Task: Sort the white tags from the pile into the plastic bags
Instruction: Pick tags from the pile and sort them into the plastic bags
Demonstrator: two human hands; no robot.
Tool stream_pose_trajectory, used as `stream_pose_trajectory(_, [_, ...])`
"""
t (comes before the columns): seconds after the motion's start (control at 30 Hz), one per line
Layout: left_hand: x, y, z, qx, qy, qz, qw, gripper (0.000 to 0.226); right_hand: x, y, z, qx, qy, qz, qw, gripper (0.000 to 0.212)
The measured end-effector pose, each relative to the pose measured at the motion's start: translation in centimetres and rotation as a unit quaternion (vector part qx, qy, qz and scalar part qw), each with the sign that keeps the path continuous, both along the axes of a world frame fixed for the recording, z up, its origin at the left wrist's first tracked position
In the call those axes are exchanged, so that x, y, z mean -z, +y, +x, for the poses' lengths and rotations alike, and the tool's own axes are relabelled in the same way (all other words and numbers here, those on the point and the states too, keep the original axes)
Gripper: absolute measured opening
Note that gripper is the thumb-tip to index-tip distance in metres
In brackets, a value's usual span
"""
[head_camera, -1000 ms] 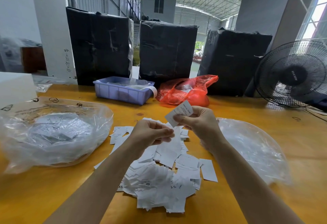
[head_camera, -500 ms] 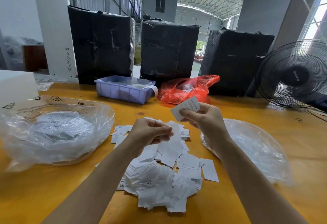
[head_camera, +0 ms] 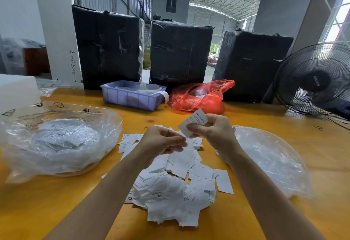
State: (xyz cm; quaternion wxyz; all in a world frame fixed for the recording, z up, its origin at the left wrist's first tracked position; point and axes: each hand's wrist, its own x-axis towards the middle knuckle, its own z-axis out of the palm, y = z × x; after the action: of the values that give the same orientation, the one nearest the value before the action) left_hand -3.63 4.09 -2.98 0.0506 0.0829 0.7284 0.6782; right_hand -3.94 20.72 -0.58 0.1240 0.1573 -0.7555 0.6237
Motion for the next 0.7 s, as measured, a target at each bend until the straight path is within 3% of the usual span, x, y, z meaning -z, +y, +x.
stream_pose_trajectory(0.23, [-0.15, -0.3, -0.07, -0.017, -0.017, 0.02, 1.0, 0.008, -0.34, 0.88, -0.06, -0.036, -0.127, 0.041, 0.99, 0.007])
stream_pose_trajectory(0.37, [0.1, -0.15, -0.13, -0.013, -0.021, 0.028, 0.999, 0.009, 0.05, 0.61, -0.11, -0.042, -0.15, 0.084, 0.984, 0.014])
stream_pose_trajectory(0.5, [0.07, 0.17, -0.14, -0.006, -0.029, 0.045, 0.999, 0.025, 0.24, 0.06, -0.04, -0.061, -0.167, 0.125, 0.976, 0.025])
stream_pose_trajectory(0.7, [0.09, 0.42, -0.24, -0.038, -0.065, 0.102, 0.992, 0.023, 0.39, 0.48, -0.58, 0.039, -0.092, -0.007, 0.995, 0.027])
